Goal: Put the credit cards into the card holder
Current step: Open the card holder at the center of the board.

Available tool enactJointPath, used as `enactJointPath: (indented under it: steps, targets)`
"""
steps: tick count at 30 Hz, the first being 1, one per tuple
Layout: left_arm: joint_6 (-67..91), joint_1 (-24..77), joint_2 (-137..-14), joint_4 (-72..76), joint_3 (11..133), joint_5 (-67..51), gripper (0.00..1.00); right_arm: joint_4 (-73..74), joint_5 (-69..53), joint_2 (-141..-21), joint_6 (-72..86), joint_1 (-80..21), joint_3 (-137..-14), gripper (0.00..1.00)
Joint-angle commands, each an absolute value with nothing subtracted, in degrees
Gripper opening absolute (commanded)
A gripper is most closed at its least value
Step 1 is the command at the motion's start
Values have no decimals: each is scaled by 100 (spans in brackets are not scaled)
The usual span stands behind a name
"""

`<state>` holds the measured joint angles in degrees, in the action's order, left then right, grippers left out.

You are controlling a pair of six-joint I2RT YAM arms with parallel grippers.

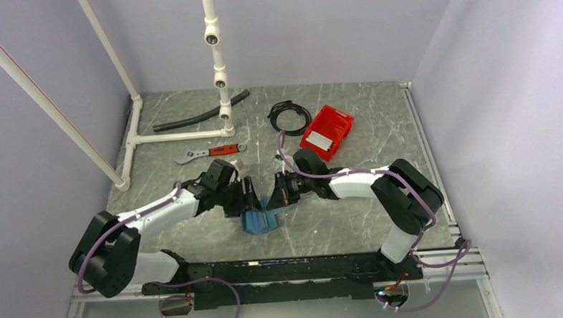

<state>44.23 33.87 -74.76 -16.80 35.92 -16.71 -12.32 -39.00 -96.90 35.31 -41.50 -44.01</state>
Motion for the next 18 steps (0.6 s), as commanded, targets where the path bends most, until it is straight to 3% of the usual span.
enactJointPath:
  steps: [1,8,14,18]
  targets:
    - [4359,3393,-7093,-2039,3511,-1159,65,-1417,-3983,-9525,3403,-4056,-4429,0]
    - [4333,3392,-7100,-2077,3428,-1122,49,-1217,-3867,-9610,3241,-3999,-4485,3]
    - [4287,3393,-7290,-1970,3516,-1182,49,-939,-3513,-9201,2877,-4370,-4523,49]
    - [4280,3393,-7364,-1954,3568,-1174,50,-1246,-3635,-9118,2944,-4459,-4369,61]
